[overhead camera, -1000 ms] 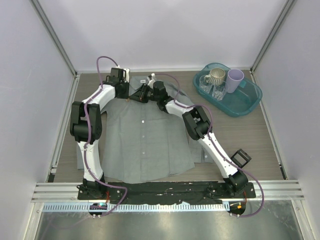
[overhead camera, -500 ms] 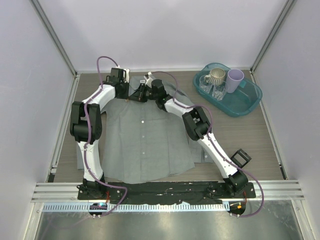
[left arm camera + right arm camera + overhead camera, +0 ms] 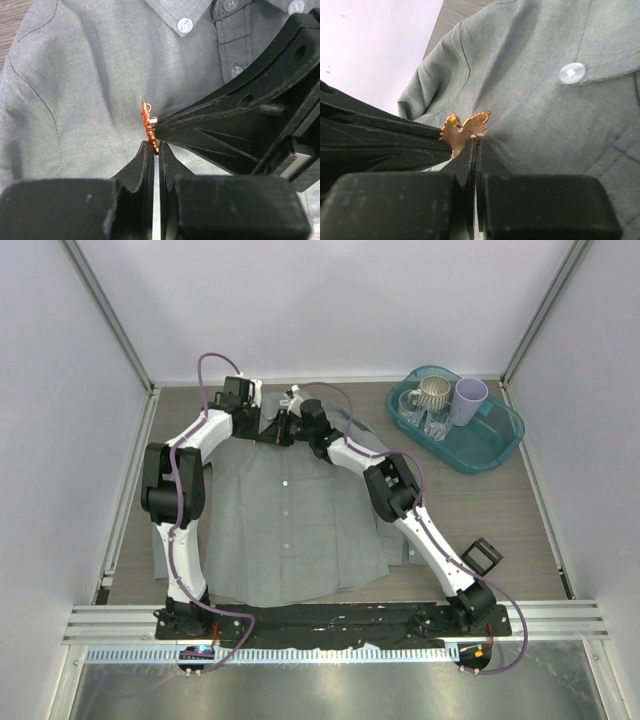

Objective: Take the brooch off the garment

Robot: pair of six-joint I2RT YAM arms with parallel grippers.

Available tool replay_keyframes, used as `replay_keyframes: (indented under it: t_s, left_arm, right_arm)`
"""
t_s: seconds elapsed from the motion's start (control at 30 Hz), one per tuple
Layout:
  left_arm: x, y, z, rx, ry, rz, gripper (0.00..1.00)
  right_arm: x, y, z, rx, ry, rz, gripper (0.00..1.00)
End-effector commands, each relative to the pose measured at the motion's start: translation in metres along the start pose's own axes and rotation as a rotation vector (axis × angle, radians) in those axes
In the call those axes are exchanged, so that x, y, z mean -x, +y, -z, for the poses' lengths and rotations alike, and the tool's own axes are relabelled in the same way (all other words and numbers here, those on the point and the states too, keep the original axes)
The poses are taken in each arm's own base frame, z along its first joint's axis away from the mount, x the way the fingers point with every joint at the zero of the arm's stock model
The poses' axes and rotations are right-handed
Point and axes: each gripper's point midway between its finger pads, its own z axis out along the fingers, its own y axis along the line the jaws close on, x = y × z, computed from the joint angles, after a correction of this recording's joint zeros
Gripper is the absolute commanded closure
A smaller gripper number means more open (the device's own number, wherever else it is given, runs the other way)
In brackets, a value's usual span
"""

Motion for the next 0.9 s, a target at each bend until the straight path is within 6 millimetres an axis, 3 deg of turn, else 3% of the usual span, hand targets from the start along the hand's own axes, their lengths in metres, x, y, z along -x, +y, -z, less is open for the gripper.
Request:
replay_keyframes:
  t_s: [0.0, 0.2, 0.23, 0.27, 0.4, 0.6, 0.83, 0.87]
  left_arm:
    - [0.019, -0.032, 0.009, -0.096, -0.059, -0.036, 1.00]
    - [0.019, -0.030, 0.010, -0.091, -0.046, -0.027, 1.00]
    - [0.019, -0.029, 0.010, -0.085, -0.047, -0.021, 1.00]
    - [0.020, -0.022, 0.011, -0.063, -0.048, -0.013, 1.00]
    - [0.018, -0.011, 0.012, -0.015, -0.047, 0.000, 1.00]
    - [0.011, -0.008, 0.008, -0.026, -0.028, -0.004, 1.00]
    - [0.008, -0.014, 0.009, -0.068, -0.059, -0.044, 1.00]
    - [0.009, -0.014, 0.008, -0.068, -0.064, -0.049, 1.00]
  right_arm:
    - [-0.006, 0.038, -0.012, 0.071, 0.017, 0.109, 0.99]
    - [-0.005, 0.054, -0.006, 0.087, 0.023, 0.206, 0.99]
    - [-0.002, 0.051, -0.005, 0.070, 0.010, 0.203, 0.99]
    - [-0.001, 0.035, -0.004, 0.009, -0.013, 0.176, 0.99]
    - [0.010, 0.016, 0.004, -0.099, -0.069, 0.132, 0.95]
    - [0.022, 0.001, 0.014, -0.153, -0.132, 0.070, 0.87]
    - [0.033, -0.003, 0.020, -0.068, -0.157, -0.052, 0.80]
    - [0.037, 0.007, 0.020, -0.015, -0.155, -0.087, 0.79]
